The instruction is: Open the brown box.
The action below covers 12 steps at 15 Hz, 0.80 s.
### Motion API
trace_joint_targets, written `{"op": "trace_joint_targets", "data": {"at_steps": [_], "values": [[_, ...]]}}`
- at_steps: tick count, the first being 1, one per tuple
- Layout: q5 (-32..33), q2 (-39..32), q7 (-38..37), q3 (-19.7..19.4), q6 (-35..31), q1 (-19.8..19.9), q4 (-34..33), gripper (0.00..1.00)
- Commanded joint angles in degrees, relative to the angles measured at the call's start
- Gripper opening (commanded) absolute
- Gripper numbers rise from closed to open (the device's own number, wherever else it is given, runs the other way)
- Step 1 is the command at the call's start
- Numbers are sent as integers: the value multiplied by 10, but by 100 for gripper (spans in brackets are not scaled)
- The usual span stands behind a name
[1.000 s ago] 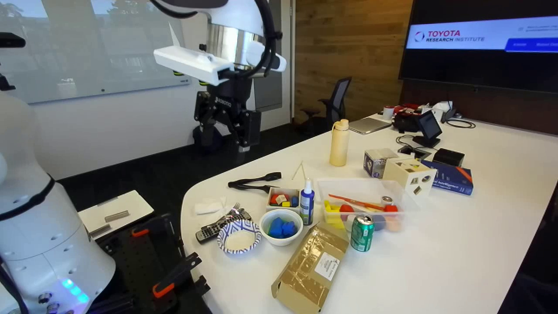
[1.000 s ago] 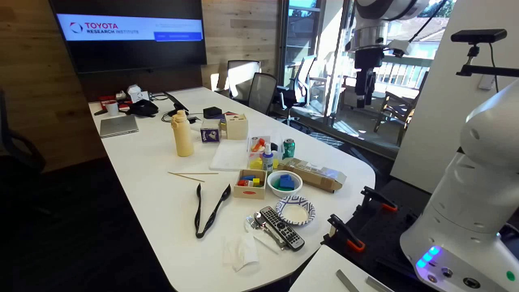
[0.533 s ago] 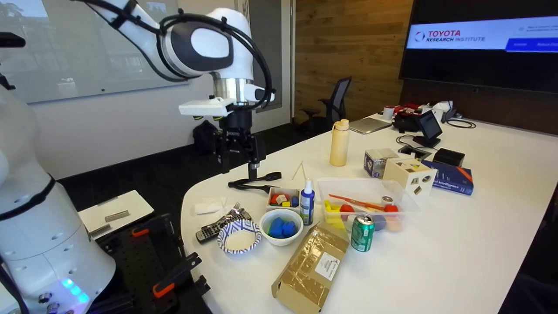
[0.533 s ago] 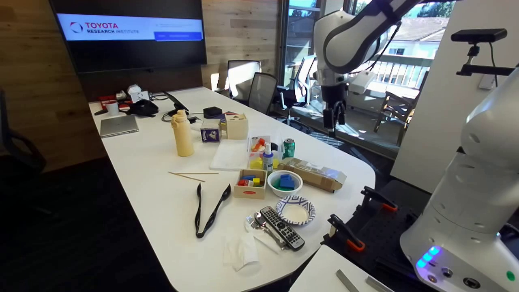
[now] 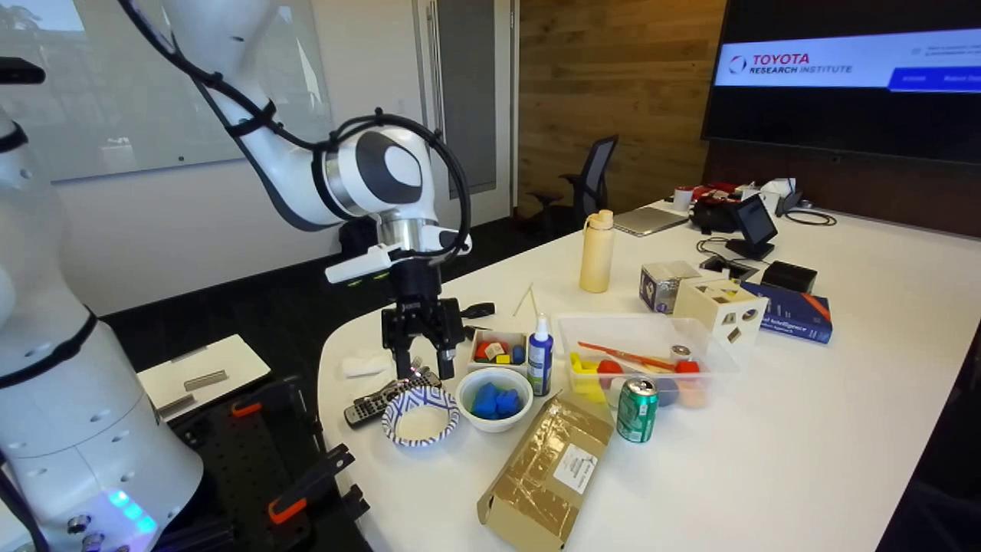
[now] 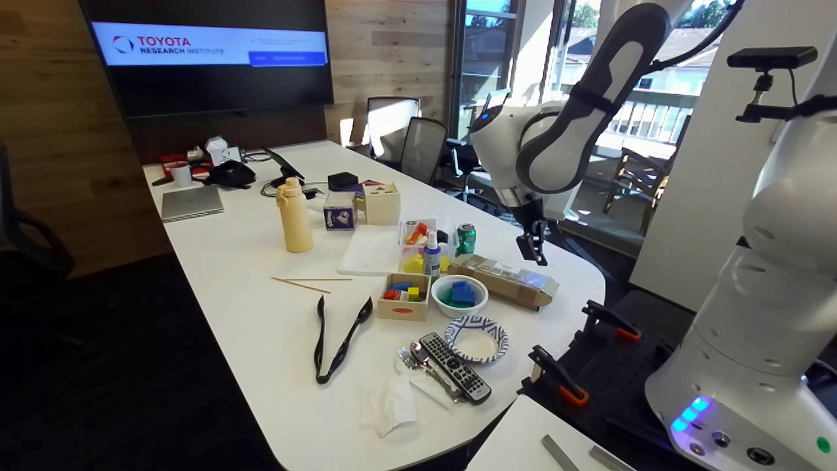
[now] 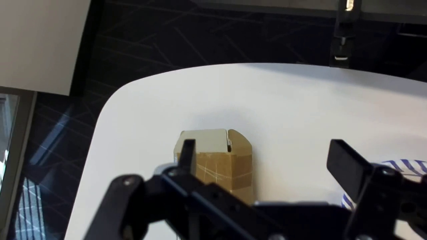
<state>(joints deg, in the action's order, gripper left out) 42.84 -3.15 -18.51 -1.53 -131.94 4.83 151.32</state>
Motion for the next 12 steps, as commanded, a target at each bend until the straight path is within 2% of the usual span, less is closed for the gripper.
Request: {"op": "trace_joint_targets", "data": {"at_steps": [1,5,12], "values": [[50,-98,-55,-18,-9,-10,-43,100],[71,-196,-62,-34,-8,-20,-96,100],[47,-314,-37,-48,-39,-18,-204,100]]}}
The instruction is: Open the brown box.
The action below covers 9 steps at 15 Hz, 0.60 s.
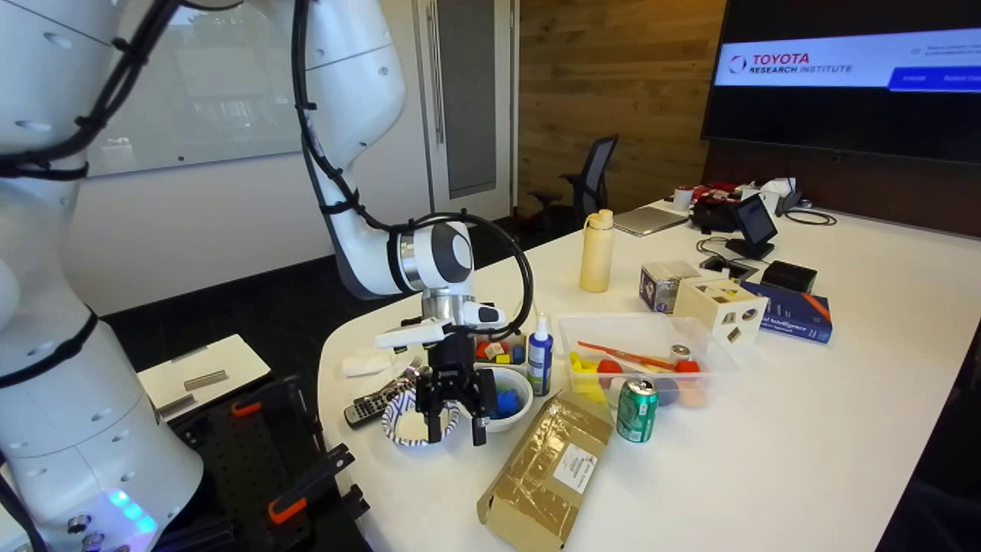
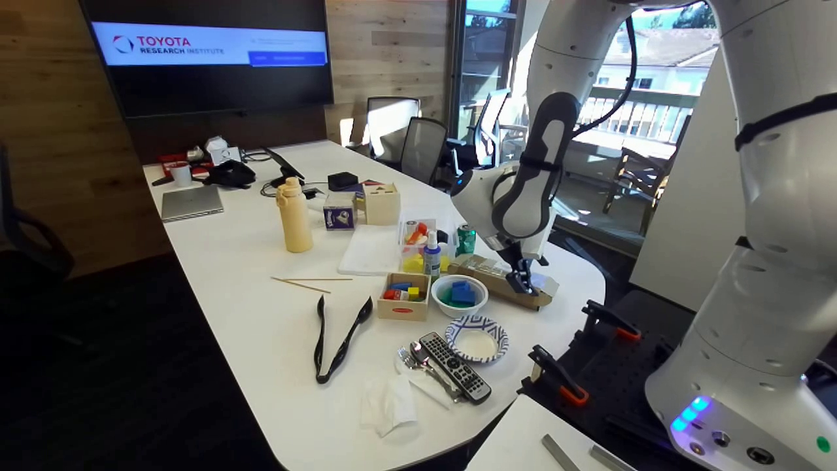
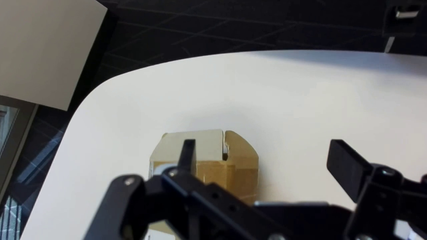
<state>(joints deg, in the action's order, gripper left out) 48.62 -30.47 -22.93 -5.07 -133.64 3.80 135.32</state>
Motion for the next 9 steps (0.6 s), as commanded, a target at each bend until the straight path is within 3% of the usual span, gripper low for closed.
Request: {"op": "trace_joint_targets", "data": {"at_steps": [1,5,6,9], "values": [[-12,-15,7,-16,-13,-15,-15,100],[-15,-30,8,-19,-15,-16,-24,100],[-15,-30,8,-19,-15,-16,-24,96],[6,-28,-41,-33,-36,-33,-11,100]]}}
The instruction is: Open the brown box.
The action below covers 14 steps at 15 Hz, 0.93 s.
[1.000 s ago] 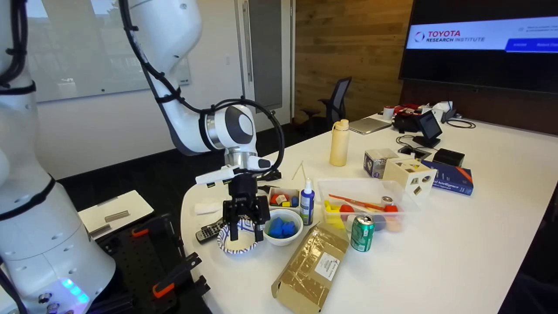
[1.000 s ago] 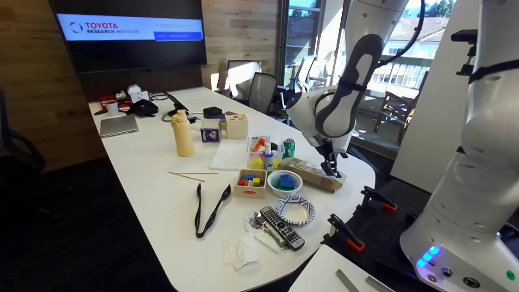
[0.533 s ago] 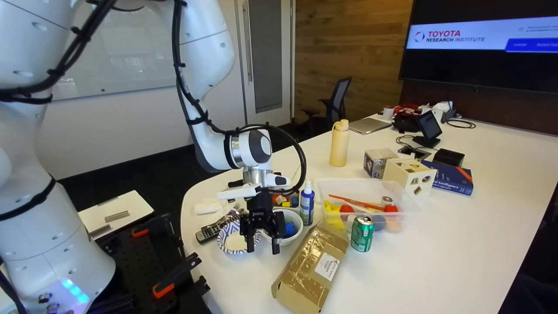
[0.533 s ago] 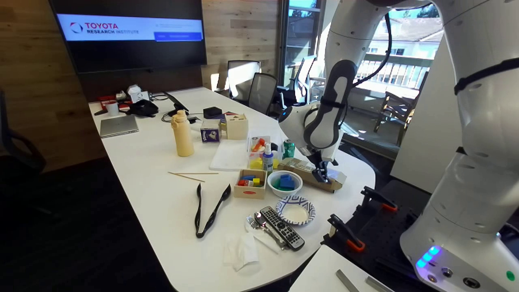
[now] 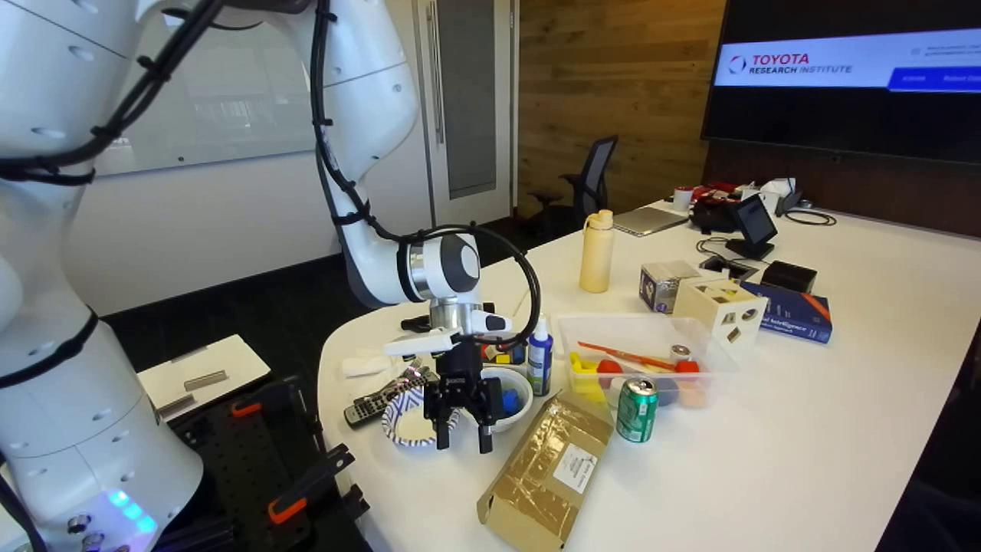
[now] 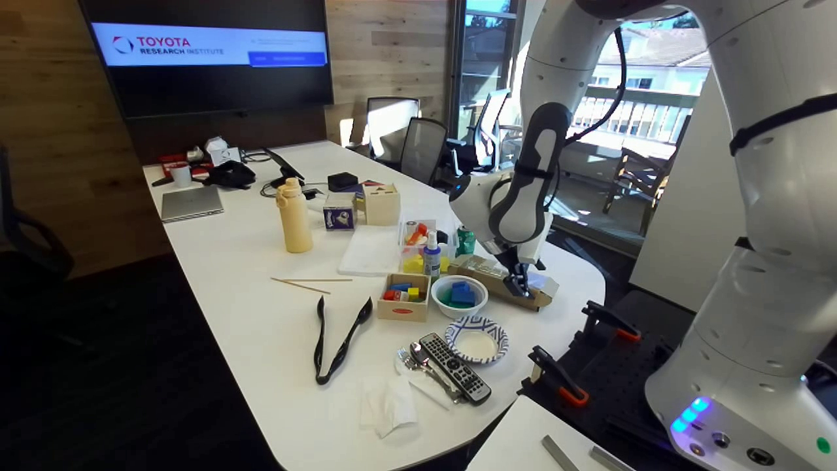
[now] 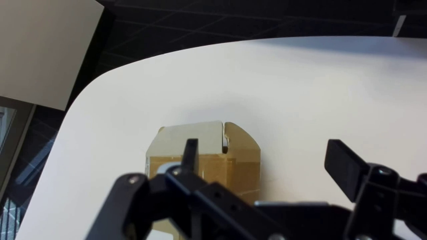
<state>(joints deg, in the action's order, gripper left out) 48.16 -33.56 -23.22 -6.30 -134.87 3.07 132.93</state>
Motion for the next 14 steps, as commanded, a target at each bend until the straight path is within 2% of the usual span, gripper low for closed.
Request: {"op": "trace_joint_targets", "data": {"at_steps": [1,8,14], "values": [[16,3,-52,-24,-28,-31,16,100],[42,-47,-111,-52,-69,-62,-9,100],[122,-95,-201,-87,-143,-74,-45,100]]}}
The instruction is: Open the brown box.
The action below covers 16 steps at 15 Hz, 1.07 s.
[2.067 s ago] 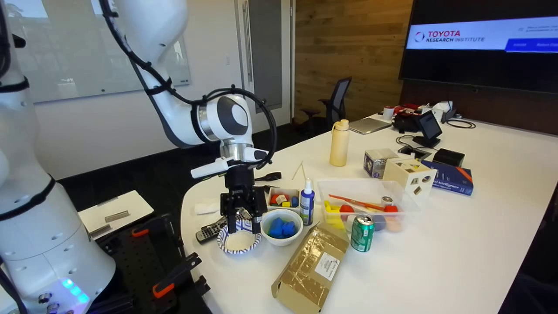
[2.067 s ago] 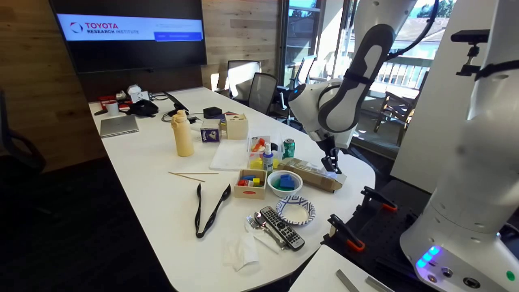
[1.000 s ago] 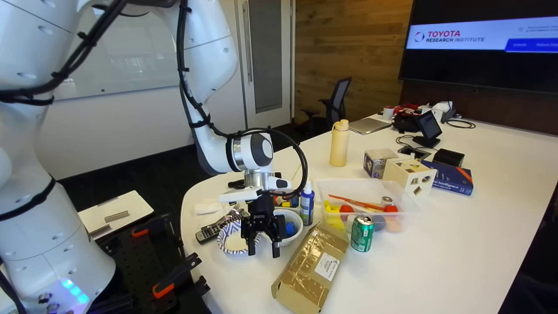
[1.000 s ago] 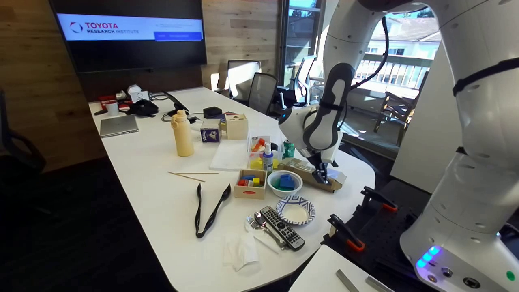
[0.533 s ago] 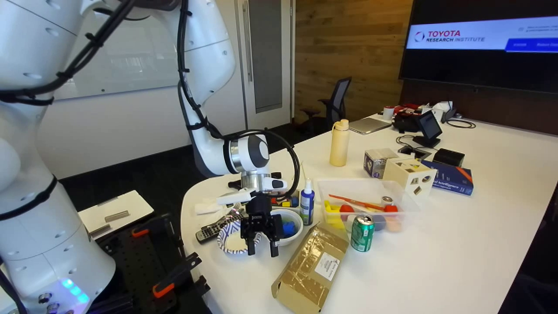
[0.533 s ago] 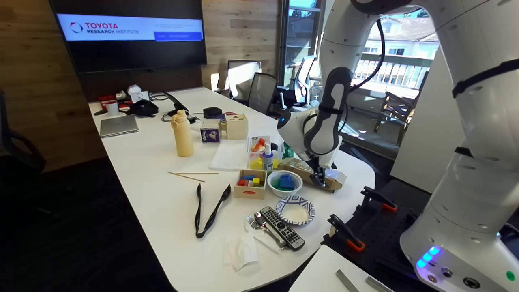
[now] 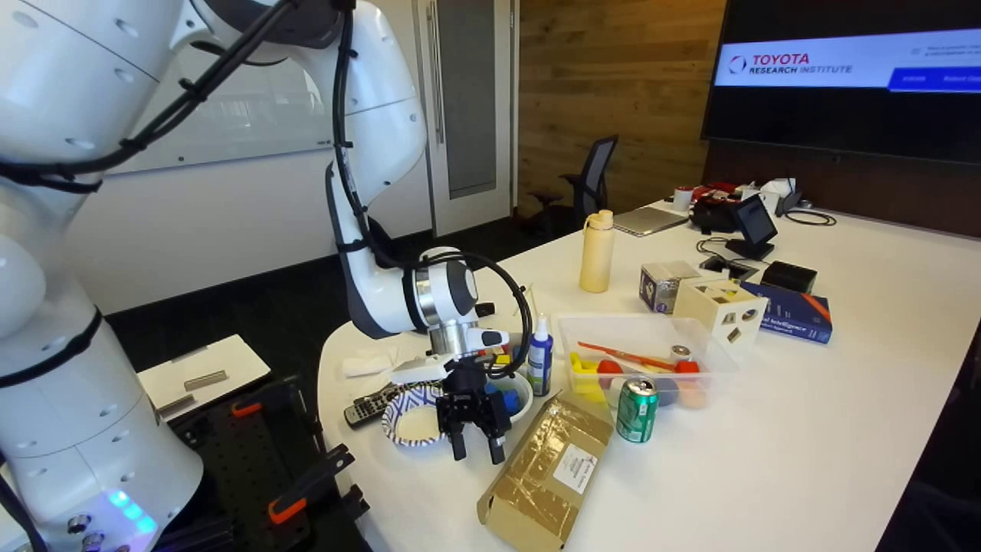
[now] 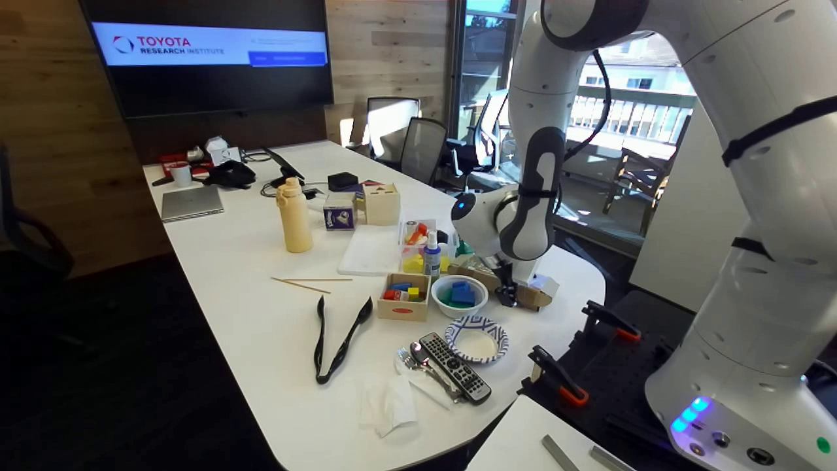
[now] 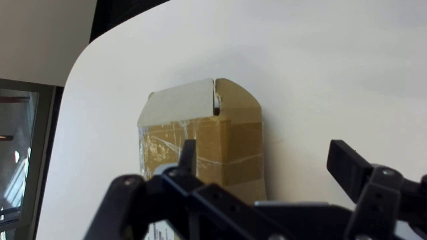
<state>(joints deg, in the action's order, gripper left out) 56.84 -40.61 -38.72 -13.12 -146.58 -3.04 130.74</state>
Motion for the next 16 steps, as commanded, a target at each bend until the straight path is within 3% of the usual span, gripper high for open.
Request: {"op": "trace_joint_targets", "data": {"at_steps": [1,16], "values": [[46,-30,-56,-20,-32,-12,-30,100],[153,-75,-185,-7,-28,9,-75,100]]}}
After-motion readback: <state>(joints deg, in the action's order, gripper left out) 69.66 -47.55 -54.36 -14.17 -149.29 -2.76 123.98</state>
